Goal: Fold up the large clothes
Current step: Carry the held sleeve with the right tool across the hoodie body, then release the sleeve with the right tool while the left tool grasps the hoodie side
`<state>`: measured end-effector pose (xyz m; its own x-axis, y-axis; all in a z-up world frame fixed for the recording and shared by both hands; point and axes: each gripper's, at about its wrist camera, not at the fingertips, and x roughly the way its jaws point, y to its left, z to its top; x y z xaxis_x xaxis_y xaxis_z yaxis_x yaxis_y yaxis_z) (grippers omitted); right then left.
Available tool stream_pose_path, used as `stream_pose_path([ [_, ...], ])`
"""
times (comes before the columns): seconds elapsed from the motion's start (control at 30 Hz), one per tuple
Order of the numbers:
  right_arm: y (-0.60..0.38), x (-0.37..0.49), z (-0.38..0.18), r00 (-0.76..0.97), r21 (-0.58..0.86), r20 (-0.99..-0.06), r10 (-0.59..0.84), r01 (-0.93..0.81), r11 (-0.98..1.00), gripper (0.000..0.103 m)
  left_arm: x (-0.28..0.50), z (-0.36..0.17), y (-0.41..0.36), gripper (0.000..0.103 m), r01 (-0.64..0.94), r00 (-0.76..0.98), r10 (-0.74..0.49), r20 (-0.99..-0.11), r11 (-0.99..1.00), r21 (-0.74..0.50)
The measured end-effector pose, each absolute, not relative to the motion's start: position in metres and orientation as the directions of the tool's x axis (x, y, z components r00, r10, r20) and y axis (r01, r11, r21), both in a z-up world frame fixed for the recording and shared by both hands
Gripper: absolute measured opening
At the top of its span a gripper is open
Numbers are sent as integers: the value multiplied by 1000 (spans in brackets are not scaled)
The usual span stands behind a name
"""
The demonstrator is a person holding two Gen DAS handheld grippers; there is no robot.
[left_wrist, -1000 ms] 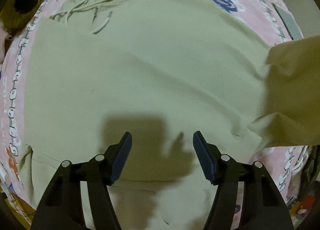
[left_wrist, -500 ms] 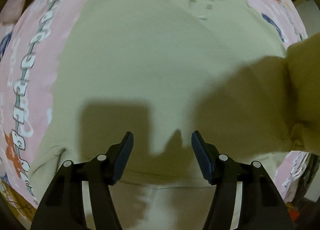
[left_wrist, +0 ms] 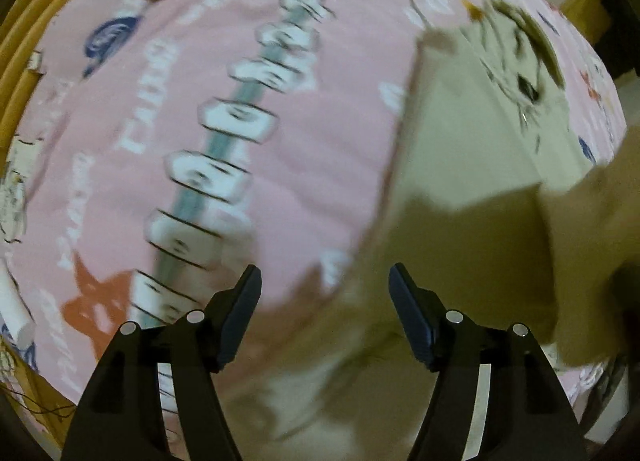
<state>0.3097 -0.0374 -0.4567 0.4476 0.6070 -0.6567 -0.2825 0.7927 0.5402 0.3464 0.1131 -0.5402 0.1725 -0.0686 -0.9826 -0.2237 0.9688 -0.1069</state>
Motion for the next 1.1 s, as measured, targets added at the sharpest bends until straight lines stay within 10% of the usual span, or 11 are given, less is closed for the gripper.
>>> stream_pose_path([
  [0.43, 29, 267, -558, 373, 197, -839, 395, -469, 861, 10, 373, -482, 144, 67, -230, 294, -54, -954, 965, -126],
  [0.53, 32, 259, -554, 367, 207, -835, 411, -483, 851, 24, 376, -467, 130, 68, -200, 313, -69, -947, 970, -137],
  [0.6, 28, 256, -551, 336, 273, -818, 467, -486, 830, 60, 376, -456, 120, 69, -175, 326, -74, -942, 975, -137],
  [0.63, 28, 255, -547, 330, 297, -806, 491, -492, 818, 62, 377, -449, 114, 69, -158, 335, -80, -939, 977, -140],
  [0.83, -20, 234, -509, 287, 470, -724, 627, -461, 753, 61, 388, -427, 78, 76, -56, 333, -105, -937, 990, -131],
  [0.9, -59, 236, -500, 346, 450, -737, 580, -390, 804, 32, 392, -432, 59, 81, -9, 309, -75, -948, 997, -82],
  [1.1, -204, 309, -523, 381, 374, -830, 408, -163, 913, 33, 381, -486, 16, 80, 14, 152, -84, -985, 996, -83],
])
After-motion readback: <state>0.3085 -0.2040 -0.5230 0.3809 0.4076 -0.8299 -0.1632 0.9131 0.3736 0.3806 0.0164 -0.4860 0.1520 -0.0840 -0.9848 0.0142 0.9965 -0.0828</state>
